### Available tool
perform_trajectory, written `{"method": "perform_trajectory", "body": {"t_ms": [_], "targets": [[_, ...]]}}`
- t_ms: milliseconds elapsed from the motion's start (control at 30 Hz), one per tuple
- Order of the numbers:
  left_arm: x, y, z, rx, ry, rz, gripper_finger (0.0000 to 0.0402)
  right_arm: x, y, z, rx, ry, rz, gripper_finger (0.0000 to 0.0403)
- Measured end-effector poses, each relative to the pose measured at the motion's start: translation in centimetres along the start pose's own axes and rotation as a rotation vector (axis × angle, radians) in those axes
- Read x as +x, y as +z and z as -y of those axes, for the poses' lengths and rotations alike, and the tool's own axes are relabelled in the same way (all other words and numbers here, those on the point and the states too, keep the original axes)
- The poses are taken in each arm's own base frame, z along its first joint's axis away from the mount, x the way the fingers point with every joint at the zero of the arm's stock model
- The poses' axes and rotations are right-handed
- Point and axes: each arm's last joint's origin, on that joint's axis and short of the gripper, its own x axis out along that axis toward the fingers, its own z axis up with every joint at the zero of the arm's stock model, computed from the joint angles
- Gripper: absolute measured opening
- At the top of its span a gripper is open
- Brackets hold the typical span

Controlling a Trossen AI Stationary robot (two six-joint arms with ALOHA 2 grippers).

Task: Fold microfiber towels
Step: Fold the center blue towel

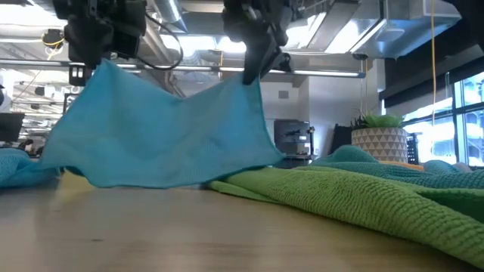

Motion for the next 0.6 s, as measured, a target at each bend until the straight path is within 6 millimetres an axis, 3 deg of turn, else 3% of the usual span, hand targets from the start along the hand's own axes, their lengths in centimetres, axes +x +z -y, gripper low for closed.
{"method": "perform_trajectory", "body": {"t_ms": [400, 500, 600], "targets": [[0.0, -0.7, -0.3, -0.046, 0.069, -0.05, 0.0, -0.2, 0.9, 2.0, 0.07, -0.069, 0.039, 0.0224], [0.0, -0.7, -0.4, -0.049, 0.091, -0.049, 0.0, -0.1, 1.0, 1.3, 0.087, -0.001, 0.047, 0.0239], [0.0, -0.7, -0.4, -0.049, 0.095, -0.048, 0.0, -0.1, 1.3, -0.7, 0.069, 0.145, 0.096, 0.0239]]}}
